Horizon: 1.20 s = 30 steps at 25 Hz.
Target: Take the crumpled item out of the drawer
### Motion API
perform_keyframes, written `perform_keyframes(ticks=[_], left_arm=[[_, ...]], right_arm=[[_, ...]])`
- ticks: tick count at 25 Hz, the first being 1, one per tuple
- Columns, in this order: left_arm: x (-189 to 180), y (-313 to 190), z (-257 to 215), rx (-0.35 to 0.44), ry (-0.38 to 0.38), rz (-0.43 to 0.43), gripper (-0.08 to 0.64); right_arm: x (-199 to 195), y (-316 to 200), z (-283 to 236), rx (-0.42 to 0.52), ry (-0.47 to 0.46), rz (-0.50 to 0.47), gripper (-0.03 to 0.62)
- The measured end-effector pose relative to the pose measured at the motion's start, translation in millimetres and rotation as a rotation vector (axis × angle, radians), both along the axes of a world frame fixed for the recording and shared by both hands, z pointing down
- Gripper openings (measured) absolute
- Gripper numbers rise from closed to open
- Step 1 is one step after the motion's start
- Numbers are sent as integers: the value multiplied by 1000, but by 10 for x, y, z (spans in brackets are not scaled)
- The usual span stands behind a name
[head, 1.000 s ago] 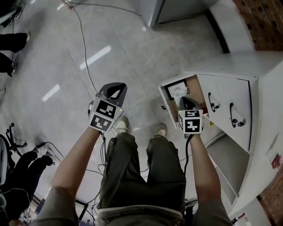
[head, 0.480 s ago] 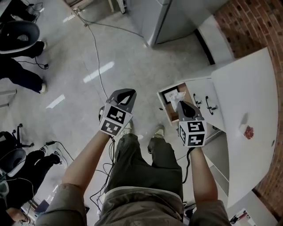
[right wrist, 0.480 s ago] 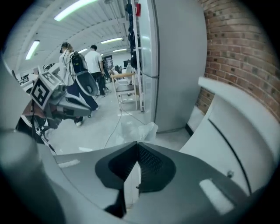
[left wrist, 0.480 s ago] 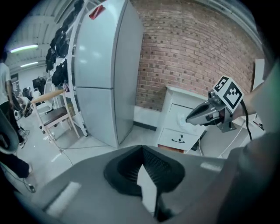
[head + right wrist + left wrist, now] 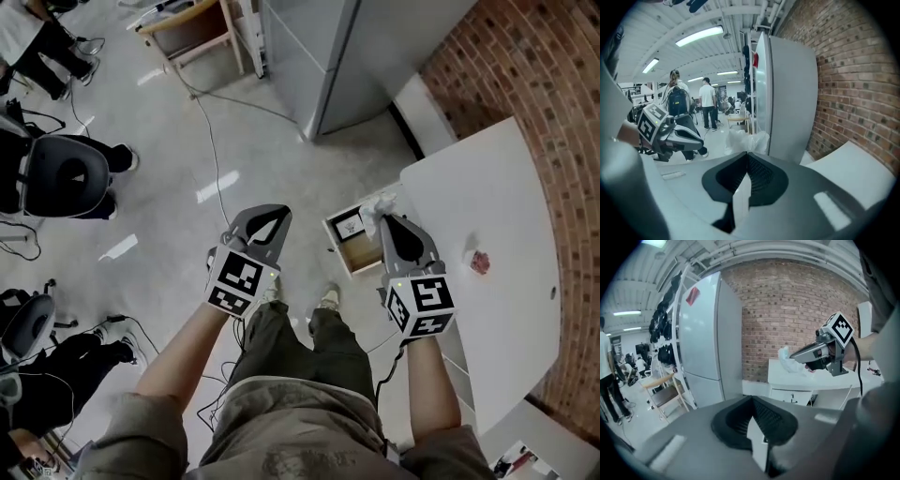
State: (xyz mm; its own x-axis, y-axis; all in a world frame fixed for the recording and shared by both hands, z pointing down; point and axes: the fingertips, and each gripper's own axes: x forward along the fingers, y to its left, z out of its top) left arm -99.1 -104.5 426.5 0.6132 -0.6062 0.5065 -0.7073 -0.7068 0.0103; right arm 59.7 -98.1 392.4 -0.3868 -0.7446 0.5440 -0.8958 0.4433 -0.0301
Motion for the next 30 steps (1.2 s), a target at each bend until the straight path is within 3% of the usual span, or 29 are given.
perform_keyframes(ticks=[7, 13, 18, 26, 30], left_arm=[[3, 185, -1151, 162, 52, 10, 0], [-17, 369, -1859, 246, 94, -33, 0], [41, 536, -2394, 365, 128, -46, 0], [90, 769, -3093, 454, 189, -20, 0], [143, 805, -3315, 499, 171, -30, 0]], right_arm=[[42, 179, -1129, 162, -18, 18, 32], [53, 501, -1879, 277, -62, 11, 32], [127, 771, -2303, 369, -80, 0, 32], [146, 1119, -2943, 481, -79, 18, 34], [159, 1150, -3167, 511, -109, 19, 34]])
